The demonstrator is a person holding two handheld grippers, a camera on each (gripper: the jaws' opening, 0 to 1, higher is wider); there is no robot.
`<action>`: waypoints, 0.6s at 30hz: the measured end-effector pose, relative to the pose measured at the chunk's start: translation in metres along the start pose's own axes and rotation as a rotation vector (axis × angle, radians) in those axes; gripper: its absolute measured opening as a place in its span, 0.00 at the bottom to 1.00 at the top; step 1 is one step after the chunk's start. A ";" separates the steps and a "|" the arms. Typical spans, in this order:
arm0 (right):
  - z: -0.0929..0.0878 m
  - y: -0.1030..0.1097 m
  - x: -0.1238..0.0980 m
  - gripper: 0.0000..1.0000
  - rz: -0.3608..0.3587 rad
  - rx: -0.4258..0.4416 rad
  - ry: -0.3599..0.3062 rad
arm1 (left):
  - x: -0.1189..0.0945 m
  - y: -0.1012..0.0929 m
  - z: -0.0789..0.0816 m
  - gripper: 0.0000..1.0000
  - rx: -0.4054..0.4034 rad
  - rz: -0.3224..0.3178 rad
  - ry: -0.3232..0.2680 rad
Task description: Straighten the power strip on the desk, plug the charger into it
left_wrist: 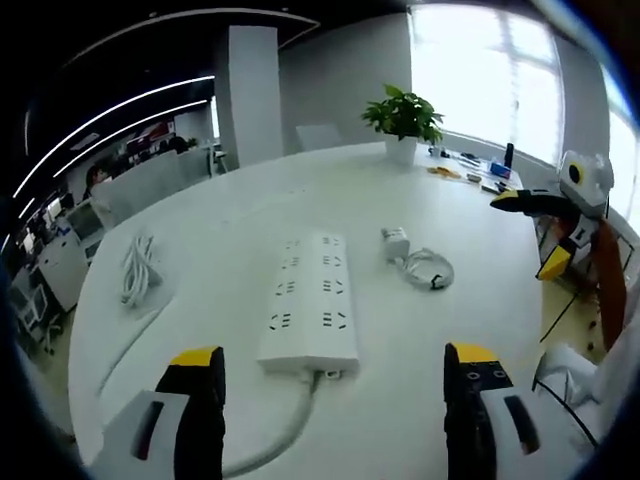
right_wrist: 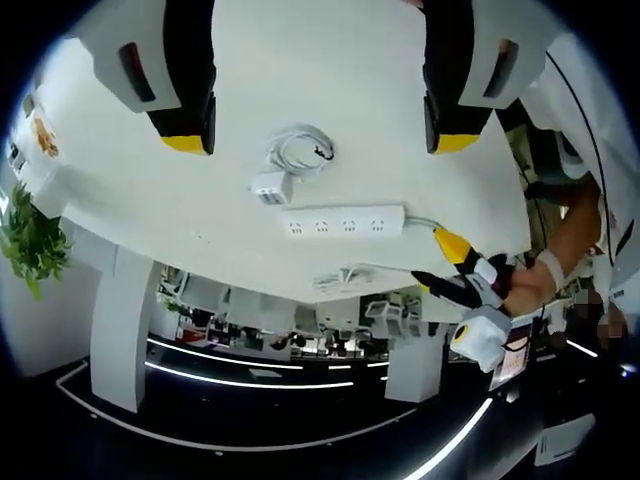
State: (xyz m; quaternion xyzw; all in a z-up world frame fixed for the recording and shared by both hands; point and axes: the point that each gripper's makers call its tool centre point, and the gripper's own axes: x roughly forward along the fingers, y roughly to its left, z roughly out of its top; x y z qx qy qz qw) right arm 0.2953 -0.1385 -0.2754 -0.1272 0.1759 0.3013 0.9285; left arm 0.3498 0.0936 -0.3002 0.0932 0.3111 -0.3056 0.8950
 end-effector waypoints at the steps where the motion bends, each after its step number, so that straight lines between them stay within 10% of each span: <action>1: 0.000 0.000 0.000 0.83 0.002 0.002 -0.001 | 0.001 0.001 0.000 0.92 -0.004 0.000 -0.001; 18: 0.000 0.003 0.001 0.83 0.004 -0.004 0.002 | 0.019 0.009 0.003 0.90 0.004 -0.018 0.042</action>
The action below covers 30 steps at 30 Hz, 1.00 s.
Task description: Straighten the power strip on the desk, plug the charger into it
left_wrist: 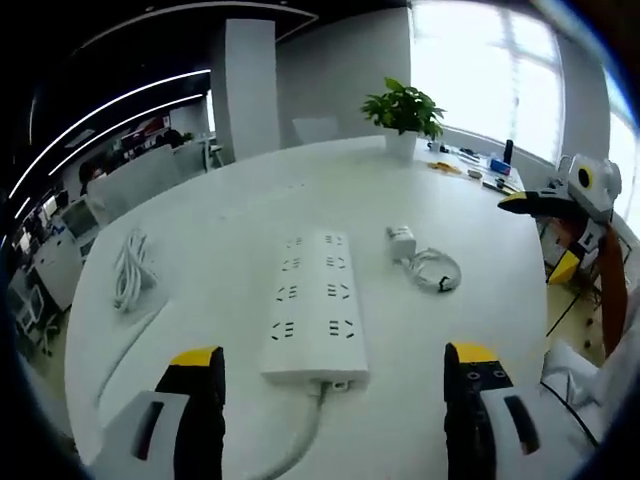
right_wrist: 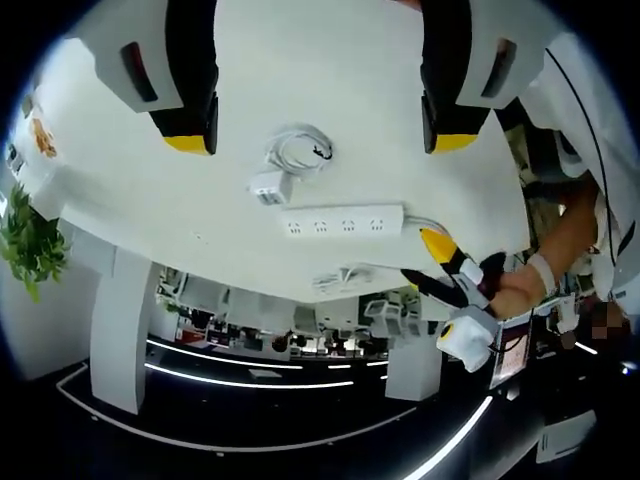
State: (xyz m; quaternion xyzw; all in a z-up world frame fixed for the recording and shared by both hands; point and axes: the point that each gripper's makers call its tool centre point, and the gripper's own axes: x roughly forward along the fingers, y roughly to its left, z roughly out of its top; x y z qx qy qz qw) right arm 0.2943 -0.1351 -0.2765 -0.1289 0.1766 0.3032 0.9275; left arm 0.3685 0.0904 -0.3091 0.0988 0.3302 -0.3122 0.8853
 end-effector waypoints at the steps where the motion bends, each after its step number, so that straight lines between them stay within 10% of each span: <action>1: 0.000 0.000 0.000 0.83 0.000 0.000 0.000 | 0.001 0.001 -0.001 0.90 0.001 0.000 0.006; 30: -0.009 -0.004 -0.012 0.83 -0.018 0.013 0.008 | 0.041 0.015 0.004 0.87 0.007 -0.024 0.078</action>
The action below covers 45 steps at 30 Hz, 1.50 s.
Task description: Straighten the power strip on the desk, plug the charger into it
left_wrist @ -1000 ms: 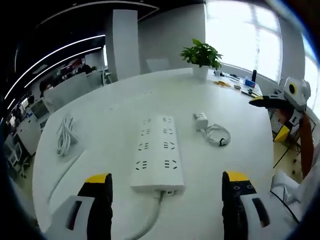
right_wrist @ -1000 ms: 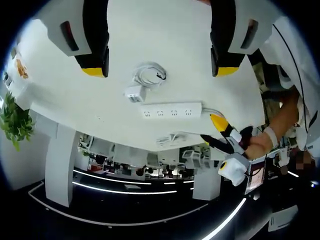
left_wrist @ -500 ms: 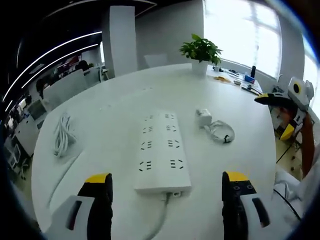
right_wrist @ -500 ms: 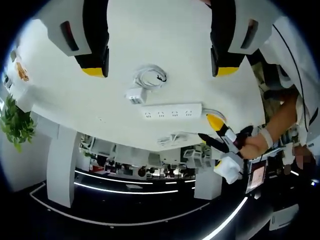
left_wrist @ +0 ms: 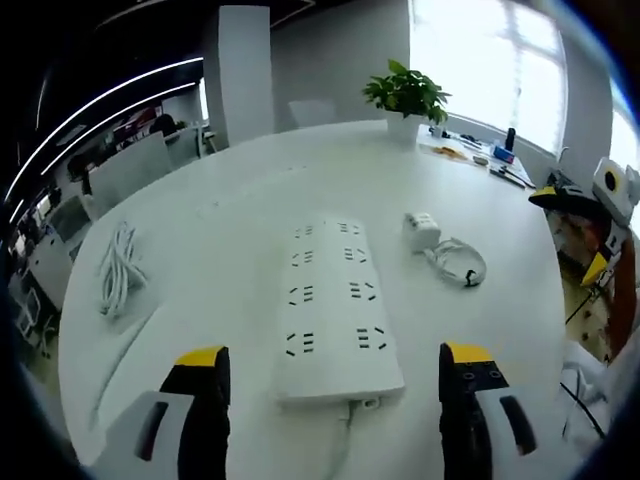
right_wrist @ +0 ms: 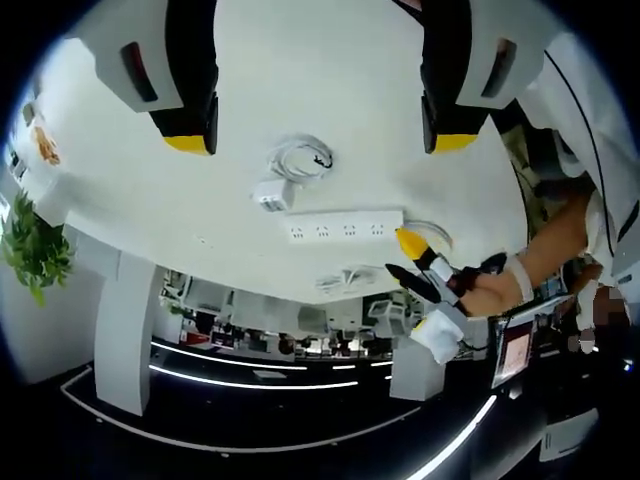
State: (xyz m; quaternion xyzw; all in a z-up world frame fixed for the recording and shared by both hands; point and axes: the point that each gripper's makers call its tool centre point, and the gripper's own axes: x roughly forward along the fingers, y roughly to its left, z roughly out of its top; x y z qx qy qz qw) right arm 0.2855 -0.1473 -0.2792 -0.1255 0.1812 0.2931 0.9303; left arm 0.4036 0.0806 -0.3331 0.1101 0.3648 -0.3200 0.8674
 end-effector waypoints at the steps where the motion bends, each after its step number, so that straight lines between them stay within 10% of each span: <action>1: 0.000 -0.001 0.000 0.83 0.000 0.000 0.000 | 0.004 -0.002 -0.001 0.88 0.002 -0.010 0.017; 45: -0.005 -0.007 0.005 0.81 0.007 0.022 0.007 | 0.055 -0.010 -0.005 0.73 0.109 -0.085 0.377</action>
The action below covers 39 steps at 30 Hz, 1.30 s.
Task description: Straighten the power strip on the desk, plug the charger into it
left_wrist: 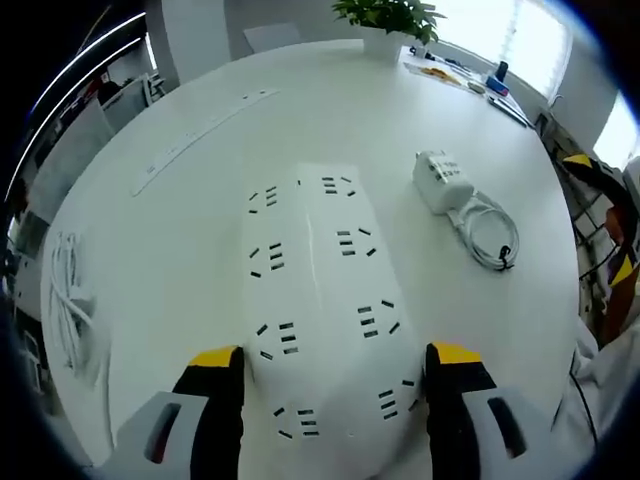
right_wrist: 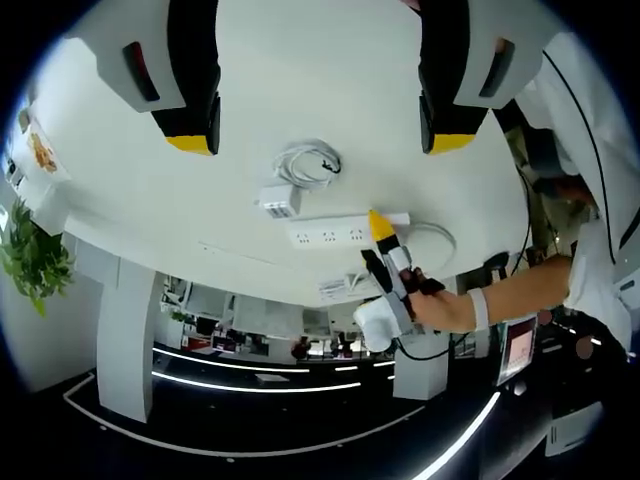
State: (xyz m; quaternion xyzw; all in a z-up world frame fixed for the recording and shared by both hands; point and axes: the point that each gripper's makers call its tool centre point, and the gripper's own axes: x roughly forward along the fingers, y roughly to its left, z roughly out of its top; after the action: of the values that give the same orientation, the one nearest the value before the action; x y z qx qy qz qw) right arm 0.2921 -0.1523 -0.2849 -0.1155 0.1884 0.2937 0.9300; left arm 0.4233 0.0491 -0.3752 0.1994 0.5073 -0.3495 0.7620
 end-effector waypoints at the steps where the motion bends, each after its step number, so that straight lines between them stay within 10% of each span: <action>1: 0.000 0.001 0.000 0.81 0.003 -0.002 -0.001 | 0.000 -0.001 0.000 0.71 0.009 0.001 0.011; 39: 0.063 -0.006 0.099 0.76 0.413 -0.771 0.163 | 0.001 -0.003 0.000 0.70 0.060 -0.017 0.030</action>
State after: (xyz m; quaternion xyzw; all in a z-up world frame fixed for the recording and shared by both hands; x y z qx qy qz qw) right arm 0.3886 -0.0867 -0.2688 -0.4368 0.1567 0.5120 0.7229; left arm 0.4211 0.0471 -0.3763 0.2230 0.5097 -0.3680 0.7450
